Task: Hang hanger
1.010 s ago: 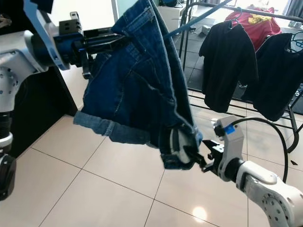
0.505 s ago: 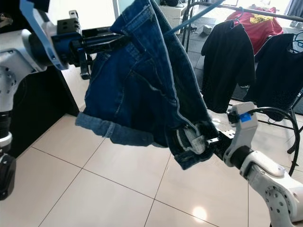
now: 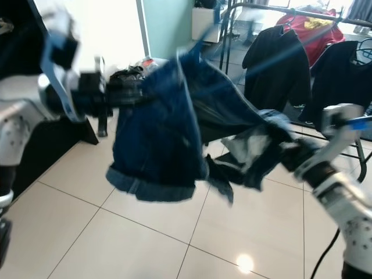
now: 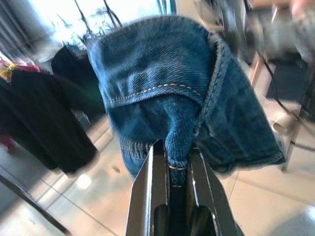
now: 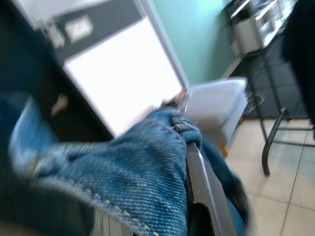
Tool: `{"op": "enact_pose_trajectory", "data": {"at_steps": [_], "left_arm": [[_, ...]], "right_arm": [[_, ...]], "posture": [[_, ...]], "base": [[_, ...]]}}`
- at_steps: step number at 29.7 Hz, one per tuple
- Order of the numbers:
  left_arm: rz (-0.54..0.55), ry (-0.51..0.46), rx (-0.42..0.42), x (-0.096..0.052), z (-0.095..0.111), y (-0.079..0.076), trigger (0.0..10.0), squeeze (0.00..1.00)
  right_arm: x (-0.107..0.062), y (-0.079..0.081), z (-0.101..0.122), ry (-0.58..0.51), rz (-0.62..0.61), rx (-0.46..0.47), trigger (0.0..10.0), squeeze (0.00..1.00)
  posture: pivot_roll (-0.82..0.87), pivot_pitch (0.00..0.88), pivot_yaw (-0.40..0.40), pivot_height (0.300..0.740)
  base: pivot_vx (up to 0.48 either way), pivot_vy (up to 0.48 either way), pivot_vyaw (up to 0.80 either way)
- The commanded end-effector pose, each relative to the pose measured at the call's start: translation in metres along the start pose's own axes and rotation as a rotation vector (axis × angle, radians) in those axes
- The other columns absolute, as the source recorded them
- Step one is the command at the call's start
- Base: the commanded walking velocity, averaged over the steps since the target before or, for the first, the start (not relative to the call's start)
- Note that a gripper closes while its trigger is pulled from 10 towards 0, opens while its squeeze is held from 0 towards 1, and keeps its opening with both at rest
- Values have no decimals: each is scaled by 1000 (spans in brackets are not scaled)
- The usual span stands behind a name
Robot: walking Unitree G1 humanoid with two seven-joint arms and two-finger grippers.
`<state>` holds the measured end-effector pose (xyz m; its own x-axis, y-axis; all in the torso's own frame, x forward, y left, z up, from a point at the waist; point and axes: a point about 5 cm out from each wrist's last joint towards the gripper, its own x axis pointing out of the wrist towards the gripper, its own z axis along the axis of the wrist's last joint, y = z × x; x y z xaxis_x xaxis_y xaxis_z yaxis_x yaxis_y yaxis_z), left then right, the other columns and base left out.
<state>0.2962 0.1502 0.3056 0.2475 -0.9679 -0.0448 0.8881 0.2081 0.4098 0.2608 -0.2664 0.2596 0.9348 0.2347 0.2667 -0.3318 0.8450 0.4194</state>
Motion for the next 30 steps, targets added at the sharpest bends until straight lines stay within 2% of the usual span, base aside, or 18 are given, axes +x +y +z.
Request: {"op": "enact_pose_trajectory", "data": {"at_steps": [1,2,3,4,5,8,11,13,17,19,21,22,23,26,27,28,29,30], "left_arm": [[-54,38,41,3,-1,-9,5059,0],[-54,38,41,3,-1,-9,5059,0],[-74,55,21,7,-11,-19,5451,0],[-74,55,21,7,-11,-19,5451,0],[-65,87,13,9,-21,-23,5608,0],[-37,113,8,8,-28,-22,5804,0],[29,207,36,-7,-45,-13,6314,0],[52,235,49,-13,-48,-10,6431,0],[122,240,69,-18,-49,-2,6627,0],[198,218,76,-23,-47,6,8118,0],[220,211,78,-24,-46,8,8118,0],[217,212,81,-25,-46,6,8314,0],[192,230,97,-25,-48,2,9412,0],[171,243,108,-24,-50,-2,9412,0],[129,277,146,-20,-55,-9,10000,0],[87,288,165,-15,-58,-16,10000,0],[87,288,165,-15,-58,-16,10000,0],[44,277,183,-6,-59,-25,10000,0]], "right_arm": [[-2,-4,10,-75,-16,36,0,0],[-2,-4,10,-75,-16,36,0,0],[-3,-6,14,-112,-29,63,0,0],[-3,-6,14,-112,-29,63,0,0],[-3,-6,15,-133,-39,78,0,0],[-2,-7,16,-146,-41,91,0,0],[-4,-11,20,-170,-59,120,0,0],[-4,-13,20,-171,-69,128,0,0],[-4,-15,18,-166,-80,134,0,0],[-5,-19,18,-163,-105,143,0,0],[-5,-21,18,-164,-118,147,0,0],[-6,-24,17,-167,-136,156,0,0],[-6,-26,17,-171,-152,166,0,0],[-6,-27,18,-174,-161,173,0,0],[-4,-28,16,-176,-168,185,0,0],[-2,-28,14,-173,-171,195,0,0],[-2,-28,14,-173,-171,195,0,0],[1,-27,10,-166,-175,208,0,0]], "posture": [[-44,92,-17,740],[-44,92,-17,740],[-45,94,-15,740],[-45,94,-15,740],[-43,95,-21,740],[-43,95,-21,740],[-39,94,-20,740],[-38,93,-20,740],[-39,92,-20,740],[-42,91,-19,740],[-42,91,-19,740],[-43,91,-22,740],[-40,92,-24,740],[-40,92,-24,740],[-37,91,-26,740],[-37,92,-27,740],[-37,92,-27,740],[-38,93,-27,740]], "base": [[0,0,0],[0,0,0],[0,0,0],[0,0,0],[0,0,0],[0,0,0],[0,0,0],[0,0,0],[0,0,0],[0,0,0],[0,0,0],[0,0,0],[0,0,0],[0,0,0],[0,0,0],[0,0,0],[0,0,0],[0,0,0]]}}
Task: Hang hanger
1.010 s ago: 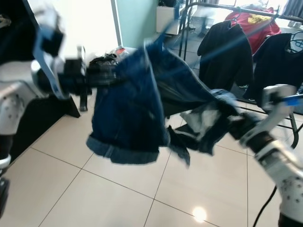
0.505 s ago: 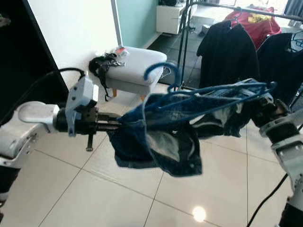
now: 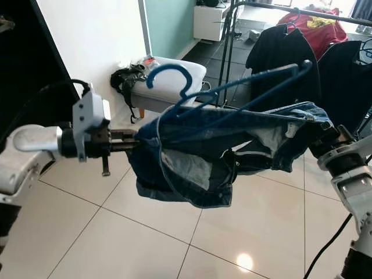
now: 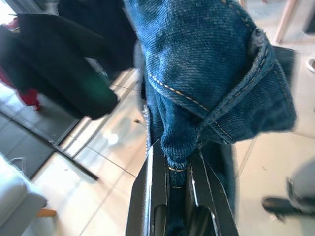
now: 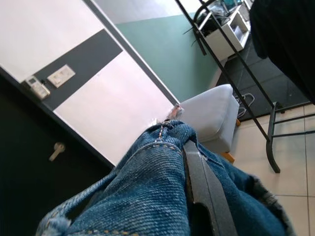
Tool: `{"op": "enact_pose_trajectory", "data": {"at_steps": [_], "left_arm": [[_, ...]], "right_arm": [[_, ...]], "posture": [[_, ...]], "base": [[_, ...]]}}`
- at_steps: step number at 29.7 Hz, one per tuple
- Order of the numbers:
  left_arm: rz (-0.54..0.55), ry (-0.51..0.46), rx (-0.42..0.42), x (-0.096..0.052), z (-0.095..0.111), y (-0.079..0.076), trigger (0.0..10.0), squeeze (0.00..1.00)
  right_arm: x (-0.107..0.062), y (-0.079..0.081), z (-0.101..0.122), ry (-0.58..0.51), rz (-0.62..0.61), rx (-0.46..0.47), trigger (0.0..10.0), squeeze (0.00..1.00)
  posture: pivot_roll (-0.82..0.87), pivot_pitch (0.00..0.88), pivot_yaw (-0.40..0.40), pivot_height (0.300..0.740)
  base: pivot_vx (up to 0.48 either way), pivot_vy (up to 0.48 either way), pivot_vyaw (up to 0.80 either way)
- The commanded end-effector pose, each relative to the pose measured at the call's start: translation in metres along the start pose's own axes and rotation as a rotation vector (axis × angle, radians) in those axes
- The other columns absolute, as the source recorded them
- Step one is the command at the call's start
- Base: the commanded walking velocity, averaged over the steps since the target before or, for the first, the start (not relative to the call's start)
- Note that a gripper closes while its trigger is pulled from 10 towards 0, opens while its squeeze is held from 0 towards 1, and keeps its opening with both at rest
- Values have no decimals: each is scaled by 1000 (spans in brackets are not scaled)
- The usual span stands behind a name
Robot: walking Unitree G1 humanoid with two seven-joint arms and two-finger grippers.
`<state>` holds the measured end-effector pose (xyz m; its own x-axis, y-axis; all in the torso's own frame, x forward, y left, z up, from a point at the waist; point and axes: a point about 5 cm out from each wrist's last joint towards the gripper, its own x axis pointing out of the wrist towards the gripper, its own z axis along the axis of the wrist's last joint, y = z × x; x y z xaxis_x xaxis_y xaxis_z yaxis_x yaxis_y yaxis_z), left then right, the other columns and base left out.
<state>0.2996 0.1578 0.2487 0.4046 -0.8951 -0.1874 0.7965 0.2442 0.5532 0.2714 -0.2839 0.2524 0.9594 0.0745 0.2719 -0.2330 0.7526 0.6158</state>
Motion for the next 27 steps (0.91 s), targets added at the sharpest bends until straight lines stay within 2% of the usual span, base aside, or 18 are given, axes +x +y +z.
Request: {"op": "enact_pose_trajectory", "data": {"at_steps": [1,4,11,15,17,18,21,22,27], "left_arm": [[-39,62,35,-2,-5,-7,10000,0],[-59,29,39,2,-1,-10,10000,0],[-102,19,69,6,4,-16,10000,0],[-138,112,110,6,-8,-22,10000,0],[-138,112,110,6,-8,-22,10000,0],[-152,167,130,3,-16,-23,10000,0],[-170,213,140,0,-23,-26,10000,0],[-170,291,151,-2,-32,-27,10000,0],[-101,365,145,-3,-40,-19,10000,0]], "right_arm": [[-1,-4,10,-76,-35,13,0,0],[1,-8,9,-72,-56,18,0,0],[3,-12,11,-78,-75,27,0,0],[5,-7,15,-93,-61,38,0,0],[5,-7,15,-93,-61,38,0,0],[5,-6,17,-101,-59,40,0,0],[4,-6,20,-109,-57,39,0,0],[5,-4,24,-118,-50,40,0,0],[6,2,24,-115,-22,41,0,0]], "posture": [[-38,93,-27,740],[-37,97,-30,740],[-33,98,-29,740],[-39,100,-29,740],[-39,100,-29,740],[-41,102,-31,740],[-41,102,-31,740],[-41,104,-30,740],[-42,104,-30,740]], "base": [[0,0,0],[0,0,0],[0,0,0],[0,0,0],[0,0,0],[0,0,0],[0,0,0],[0,0,0],[0,0,0]]}}
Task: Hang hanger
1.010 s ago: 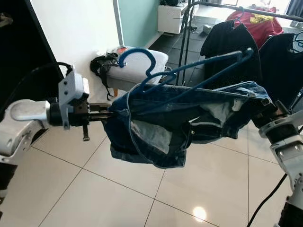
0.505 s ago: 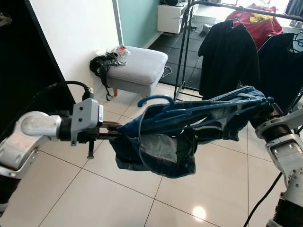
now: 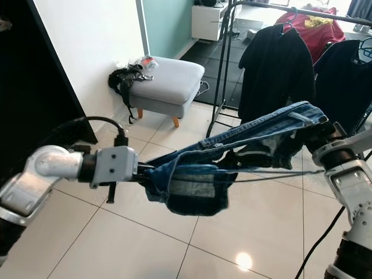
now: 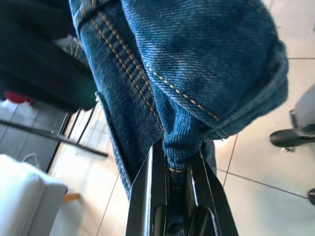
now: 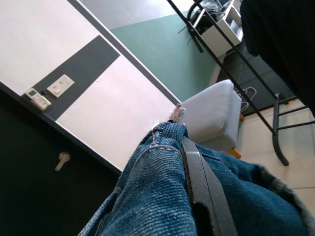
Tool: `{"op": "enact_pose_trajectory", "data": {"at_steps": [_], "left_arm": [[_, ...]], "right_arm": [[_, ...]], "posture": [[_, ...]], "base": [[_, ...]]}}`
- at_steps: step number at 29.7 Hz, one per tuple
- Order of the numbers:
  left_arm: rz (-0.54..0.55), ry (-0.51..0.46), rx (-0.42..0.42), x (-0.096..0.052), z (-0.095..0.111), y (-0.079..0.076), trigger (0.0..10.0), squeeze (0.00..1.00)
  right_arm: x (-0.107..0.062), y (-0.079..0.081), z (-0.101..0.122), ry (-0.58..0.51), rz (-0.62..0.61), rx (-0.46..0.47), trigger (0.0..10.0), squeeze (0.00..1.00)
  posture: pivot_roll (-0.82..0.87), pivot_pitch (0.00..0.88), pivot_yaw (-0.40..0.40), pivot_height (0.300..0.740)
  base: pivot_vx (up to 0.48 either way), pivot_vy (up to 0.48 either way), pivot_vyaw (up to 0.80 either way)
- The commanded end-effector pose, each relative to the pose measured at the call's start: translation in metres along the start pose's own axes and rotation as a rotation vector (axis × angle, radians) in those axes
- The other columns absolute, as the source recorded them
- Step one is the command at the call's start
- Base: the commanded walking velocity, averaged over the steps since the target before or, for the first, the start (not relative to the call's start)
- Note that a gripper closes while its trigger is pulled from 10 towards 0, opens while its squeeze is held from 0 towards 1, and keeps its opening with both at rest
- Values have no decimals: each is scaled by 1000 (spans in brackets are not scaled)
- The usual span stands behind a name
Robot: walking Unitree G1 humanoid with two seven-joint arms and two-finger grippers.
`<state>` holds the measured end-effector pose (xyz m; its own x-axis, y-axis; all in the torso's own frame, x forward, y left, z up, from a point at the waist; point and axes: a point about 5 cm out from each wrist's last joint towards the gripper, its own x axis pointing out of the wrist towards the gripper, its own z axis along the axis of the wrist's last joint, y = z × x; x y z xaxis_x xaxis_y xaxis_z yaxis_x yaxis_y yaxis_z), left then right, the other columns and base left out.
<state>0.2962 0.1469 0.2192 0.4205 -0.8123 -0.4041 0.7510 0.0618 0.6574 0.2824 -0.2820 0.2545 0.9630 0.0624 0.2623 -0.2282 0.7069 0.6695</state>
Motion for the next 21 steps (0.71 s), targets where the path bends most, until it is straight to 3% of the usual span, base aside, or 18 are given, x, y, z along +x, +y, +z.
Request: {"op": "enact_pose_trajectory", "data": {"at_steps": [1,8,14,21], "left_arm": [[-3,166,-51,-12,-26,-2,10000,0],[139,247,-70,-26,-37,22,10000,0],[167,258,-66,-31,-38,28,10000,0],[258,323,-35,-47,-43,47,9961,0]], "right_arm": [[-5,4,25,-113,1,-27,0,0],[-7,5,23,-96,7,-33,0,0],[-8,5,21,-83,9,-38,0,0],[-11,7,8,-14,27,-60,0,0]], "posture": [[-42,104,-30,740],[-44,107,-31,740],[-45,108,-31,740],[-43,107,-31,740]], "base": [[0,0,0],[0,0,0],[0,0,0],[0,0,0]]}}
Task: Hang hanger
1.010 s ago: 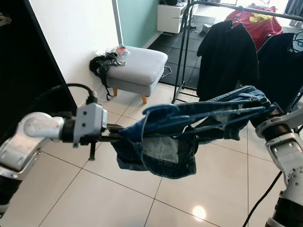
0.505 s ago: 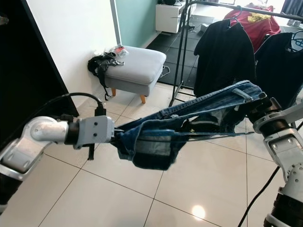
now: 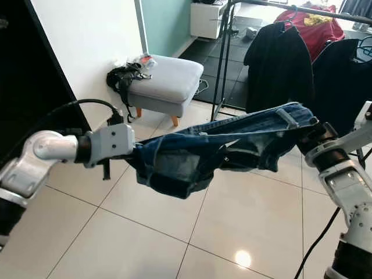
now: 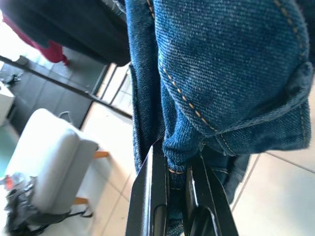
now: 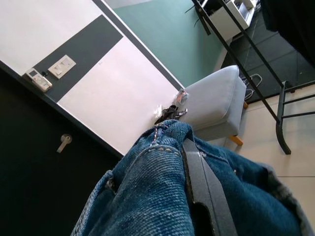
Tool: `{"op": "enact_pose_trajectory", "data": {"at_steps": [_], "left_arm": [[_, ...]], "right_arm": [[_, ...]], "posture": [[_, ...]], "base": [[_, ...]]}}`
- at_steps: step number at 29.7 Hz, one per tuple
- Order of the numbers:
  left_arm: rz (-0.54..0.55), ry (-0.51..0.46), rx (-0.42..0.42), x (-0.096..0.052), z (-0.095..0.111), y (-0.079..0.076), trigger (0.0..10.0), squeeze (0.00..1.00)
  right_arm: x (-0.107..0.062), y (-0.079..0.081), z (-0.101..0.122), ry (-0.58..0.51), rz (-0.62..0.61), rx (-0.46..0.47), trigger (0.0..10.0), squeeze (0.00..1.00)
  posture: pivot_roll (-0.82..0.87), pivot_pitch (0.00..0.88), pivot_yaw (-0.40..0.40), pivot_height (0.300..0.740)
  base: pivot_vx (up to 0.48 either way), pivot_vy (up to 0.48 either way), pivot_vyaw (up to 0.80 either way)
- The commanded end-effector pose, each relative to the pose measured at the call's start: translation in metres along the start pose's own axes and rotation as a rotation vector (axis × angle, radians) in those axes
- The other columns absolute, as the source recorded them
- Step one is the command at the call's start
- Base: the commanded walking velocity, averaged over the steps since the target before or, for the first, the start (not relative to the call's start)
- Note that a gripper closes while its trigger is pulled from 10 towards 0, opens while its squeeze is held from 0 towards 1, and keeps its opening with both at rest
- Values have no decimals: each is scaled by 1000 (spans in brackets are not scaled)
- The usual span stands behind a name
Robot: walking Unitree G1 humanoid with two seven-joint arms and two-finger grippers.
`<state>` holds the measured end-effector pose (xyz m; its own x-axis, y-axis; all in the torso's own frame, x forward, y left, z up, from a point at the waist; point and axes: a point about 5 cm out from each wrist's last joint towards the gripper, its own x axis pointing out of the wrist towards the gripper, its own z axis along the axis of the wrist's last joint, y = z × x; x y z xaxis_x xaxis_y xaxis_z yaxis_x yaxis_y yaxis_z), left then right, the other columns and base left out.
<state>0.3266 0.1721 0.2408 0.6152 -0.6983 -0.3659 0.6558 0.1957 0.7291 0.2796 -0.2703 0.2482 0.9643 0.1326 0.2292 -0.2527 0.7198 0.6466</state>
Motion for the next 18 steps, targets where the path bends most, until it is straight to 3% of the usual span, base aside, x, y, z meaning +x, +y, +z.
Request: {"op": "enact_pose_trajectory", "data": {"at_steps": [1,14,16,17,18], "left_arm": [[90,191,-24,-26,-32,16,9961,0],[137,252,15,-26,-36,22,10000,0],[144,255,12,-18,-32,18,10000,0],[155,243,-7,-6,-27,11,10000,0],[155,243,-7,-6,-27,11,10000,0]], "right_arm": [[-9,2,18,-77,0,-42,0,0],[-7,8,14,-58,17,-58,0,0],[-4,11,14,-64,19,-57,0,0],[-1,13,12,-68,10,-59,0,0],[-1,13,12,-68,10,-59,0,0]], "posture": [[-43,107,-31,740],[-44,102,-28,740],[-45,100,-26,740],[-45,100,-26,740],[-45,100,-26,740]], "base": [[0,0,0],[0,0,0],[0,0,0],[0,0,0],[0,0,0]]}}
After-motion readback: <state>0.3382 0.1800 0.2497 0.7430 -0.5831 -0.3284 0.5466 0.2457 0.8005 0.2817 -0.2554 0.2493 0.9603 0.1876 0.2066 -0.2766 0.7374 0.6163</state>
